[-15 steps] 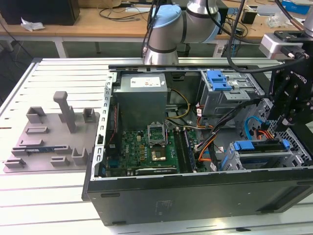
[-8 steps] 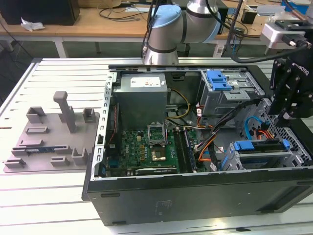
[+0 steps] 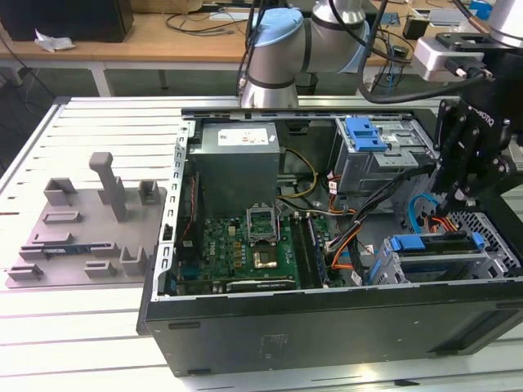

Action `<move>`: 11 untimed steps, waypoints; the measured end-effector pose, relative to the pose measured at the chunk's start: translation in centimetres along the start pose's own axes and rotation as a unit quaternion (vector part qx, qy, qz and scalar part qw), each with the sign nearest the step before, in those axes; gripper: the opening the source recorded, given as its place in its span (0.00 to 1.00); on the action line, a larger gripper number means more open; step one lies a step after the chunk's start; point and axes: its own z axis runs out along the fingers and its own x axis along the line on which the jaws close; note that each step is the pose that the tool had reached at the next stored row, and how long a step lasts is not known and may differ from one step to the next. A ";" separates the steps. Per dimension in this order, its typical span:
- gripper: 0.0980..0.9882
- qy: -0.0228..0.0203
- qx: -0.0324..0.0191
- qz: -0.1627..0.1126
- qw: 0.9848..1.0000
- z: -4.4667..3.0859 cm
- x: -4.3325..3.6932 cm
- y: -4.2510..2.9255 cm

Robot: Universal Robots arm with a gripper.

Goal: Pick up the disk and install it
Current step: 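Insert the second disk wire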

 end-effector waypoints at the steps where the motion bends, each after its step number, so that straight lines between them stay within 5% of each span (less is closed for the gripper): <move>1: 0.33 0.000 0.000 0.000 1.000 0.01 0.08 0.01; 11: 0.33 0.000 0.000 0.006 1.000 0.33 0.82 0.21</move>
